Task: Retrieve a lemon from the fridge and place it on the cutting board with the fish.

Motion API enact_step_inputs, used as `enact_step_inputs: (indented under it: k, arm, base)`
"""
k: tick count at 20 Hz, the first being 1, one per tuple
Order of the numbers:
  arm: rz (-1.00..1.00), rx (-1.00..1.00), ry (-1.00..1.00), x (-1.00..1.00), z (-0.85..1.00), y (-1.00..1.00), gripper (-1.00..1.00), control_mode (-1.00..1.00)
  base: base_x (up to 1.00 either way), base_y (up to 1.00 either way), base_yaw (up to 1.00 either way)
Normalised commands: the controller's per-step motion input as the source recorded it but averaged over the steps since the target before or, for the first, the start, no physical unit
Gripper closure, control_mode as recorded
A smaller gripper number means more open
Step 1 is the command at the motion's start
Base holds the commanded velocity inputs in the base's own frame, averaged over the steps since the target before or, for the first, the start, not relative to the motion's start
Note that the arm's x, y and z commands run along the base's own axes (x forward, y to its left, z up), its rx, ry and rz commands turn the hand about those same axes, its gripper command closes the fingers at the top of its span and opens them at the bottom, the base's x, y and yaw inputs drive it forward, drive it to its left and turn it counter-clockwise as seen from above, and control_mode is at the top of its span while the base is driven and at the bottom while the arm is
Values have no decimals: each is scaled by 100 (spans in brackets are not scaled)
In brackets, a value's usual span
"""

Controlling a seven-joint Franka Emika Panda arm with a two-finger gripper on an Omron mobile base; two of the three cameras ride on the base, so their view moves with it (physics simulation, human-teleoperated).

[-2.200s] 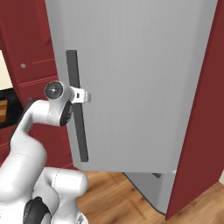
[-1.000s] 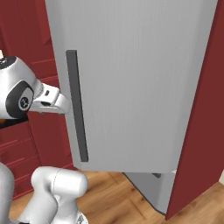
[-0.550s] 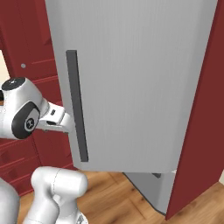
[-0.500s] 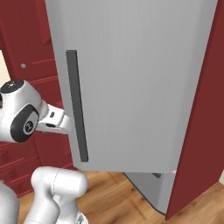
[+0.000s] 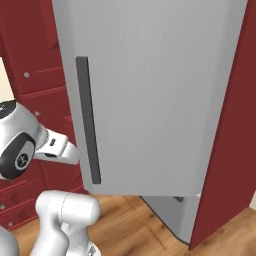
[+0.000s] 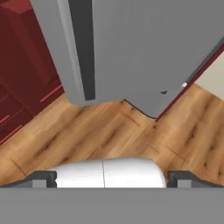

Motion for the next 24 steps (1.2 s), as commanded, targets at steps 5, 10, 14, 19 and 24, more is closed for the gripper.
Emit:
enact_step_inputs:
  k: [5,10,14,19,24]
  arm:
    - [0,0,0,0,0,0,-100,100]
    - [0,0,0,0,0,0,-100,100]
    - [0,0,0,0,0,0,-100,100]
    - [0,0,0,0,0,0,-100,100]
    - [0,0,0,0,0,0,-100,100]
  base:
    - [-90,8,-13]
    - [-44,51,-31]
    - [0,48,-47]
    - [0,65,-51]
    - [0,82,-48]
